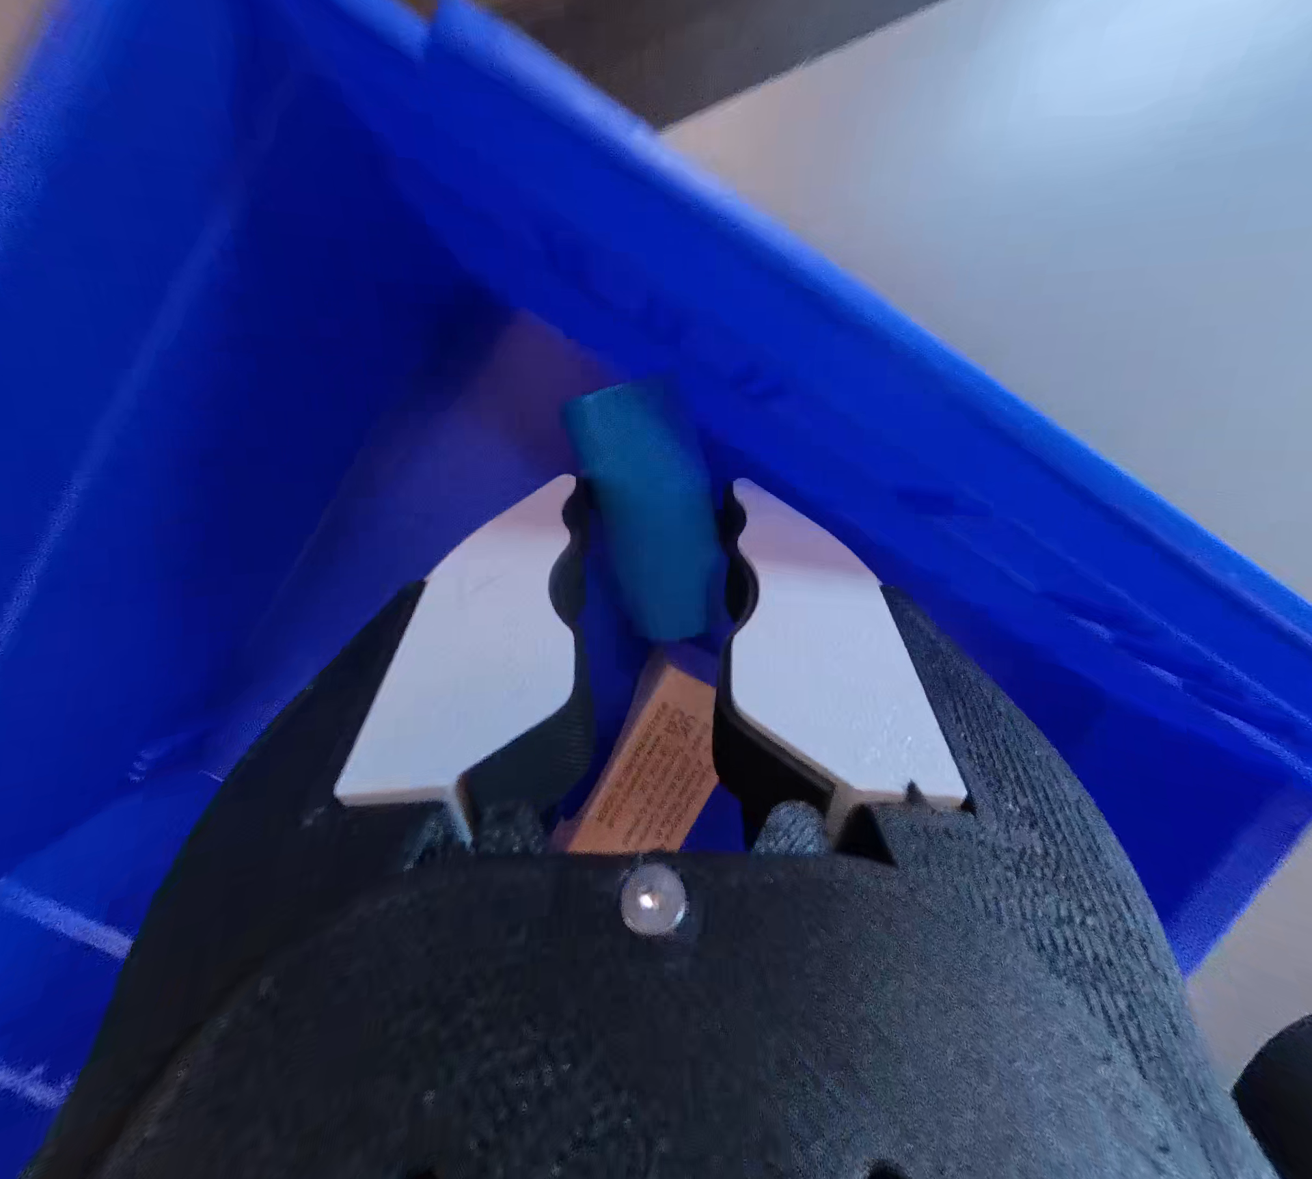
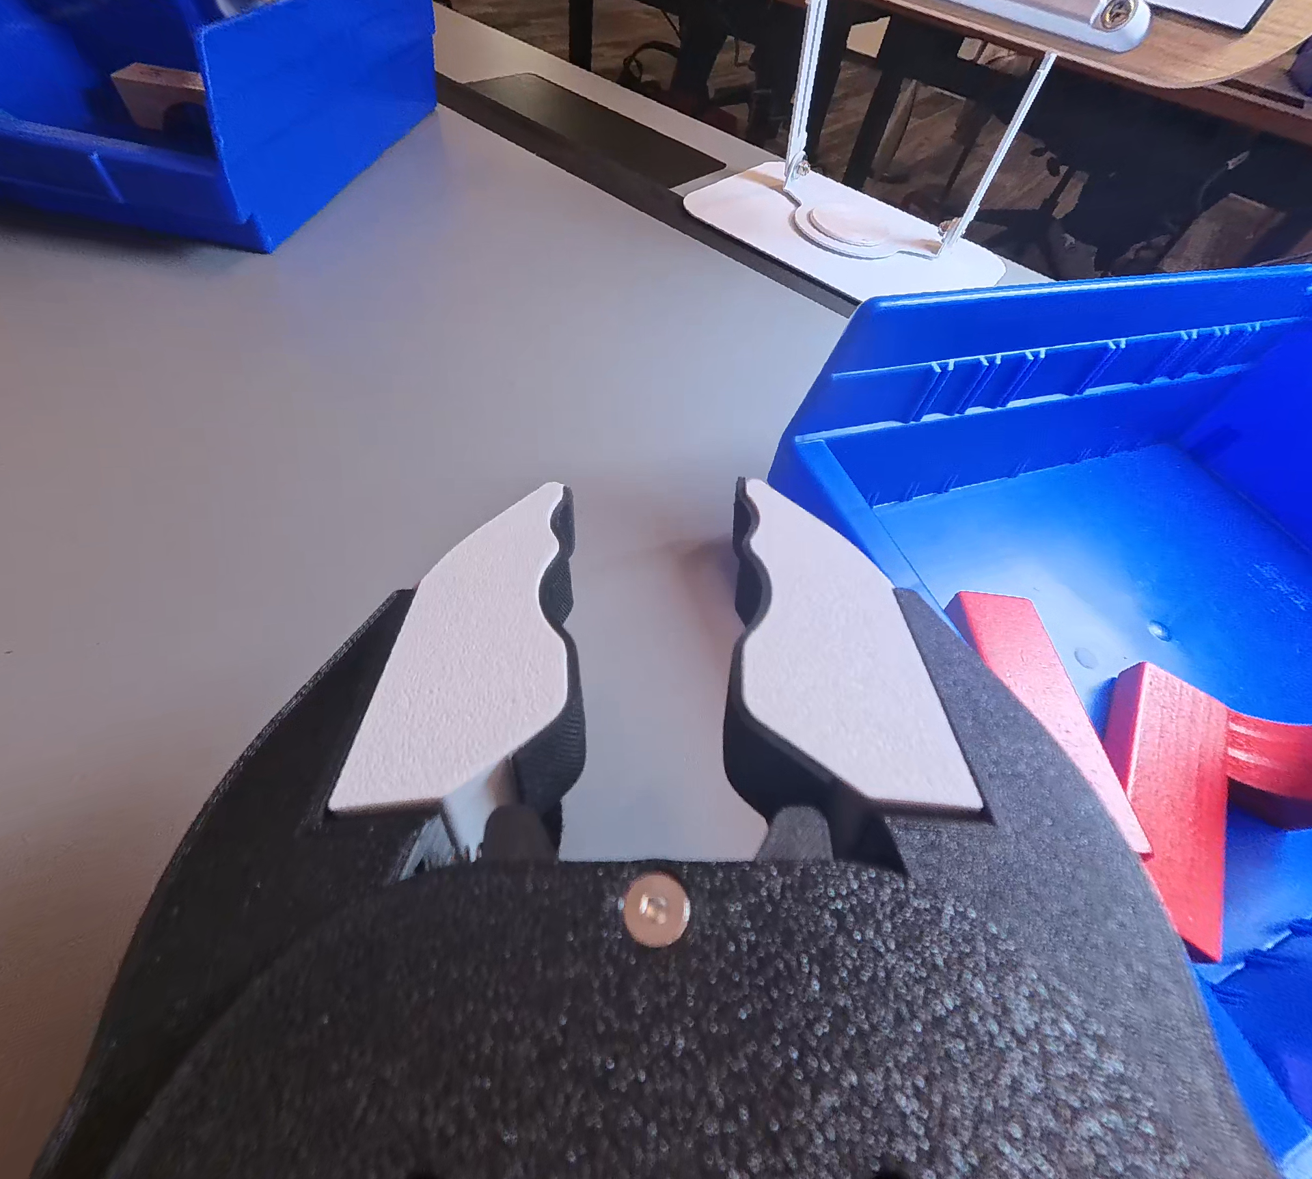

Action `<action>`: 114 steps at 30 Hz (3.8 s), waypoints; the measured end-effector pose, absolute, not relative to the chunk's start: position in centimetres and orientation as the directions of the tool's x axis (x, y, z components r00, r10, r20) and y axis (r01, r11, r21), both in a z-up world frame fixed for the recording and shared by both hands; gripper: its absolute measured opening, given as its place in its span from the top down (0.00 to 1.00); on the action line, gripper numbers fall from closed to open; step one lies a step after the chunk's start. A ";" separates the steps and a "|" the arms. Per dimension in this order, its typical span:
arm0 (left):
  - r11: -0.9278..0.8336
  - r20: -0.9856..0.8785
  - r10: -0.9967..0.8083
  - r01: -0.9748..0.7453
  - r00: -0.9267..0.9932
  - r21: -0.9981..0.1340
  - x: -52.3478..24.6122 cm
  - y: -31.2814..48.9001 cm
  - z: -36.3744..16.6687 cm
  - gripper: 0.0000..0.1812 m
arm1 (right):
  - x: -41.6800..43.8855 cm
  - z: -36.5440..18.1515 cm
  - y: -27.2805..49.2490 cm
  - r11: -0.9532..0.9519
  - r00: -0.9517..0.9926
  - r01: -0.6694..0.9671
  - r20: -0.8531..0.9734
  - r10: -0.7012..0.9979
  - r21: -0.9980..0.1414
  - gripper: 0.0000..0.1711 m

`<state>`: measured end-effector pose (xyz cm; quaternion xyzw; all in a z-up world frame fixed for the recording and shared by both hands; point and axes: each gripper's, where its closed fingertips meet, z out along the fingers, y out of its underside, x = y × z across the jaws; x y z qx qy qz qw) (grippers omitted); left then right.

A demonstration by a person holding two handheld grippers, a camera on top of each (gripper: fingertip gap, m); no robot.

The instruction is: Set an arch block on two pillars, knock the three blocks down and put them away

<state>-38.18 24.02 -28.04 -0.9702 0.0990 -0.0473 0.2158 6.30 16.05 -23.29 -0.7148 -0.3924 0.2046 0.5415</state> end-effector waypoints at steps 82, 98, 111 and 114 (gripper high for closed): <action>-0.584 -0.039 -0.810 -0.811 0.585 -0.026 -35.2 7.1 -25.5 0.71 | 1.5 -27.9 16.0 -0.175 0.417 0.495 0.056 0.907 -0.851 0.70; -0.423 0.109 -0.879 -0.865 0.464 0.270 -36.2 4.5 -29.3 0.76 | 4.0 -25.7 14.7 -0.145 0.431 0.458 0.077 0.899 -0.877 0.68; -0.463 -0.144 -0.850 -0.849 0.507 -0.255 -31.7 10.4 -22.7 0.81 | 3.9 -24.6 14.3 -0.117 0.434 0.436 0.094 0.896 -0.892 0.69; -0.278 -0.205 -0.826 -0.696 0.525 -0.662 -24.5 11.0 -15.6 0.82 | 3.9 -24.7 14.5 -0.129 0.441 0.442 0.089 0.893 -0.888 0.69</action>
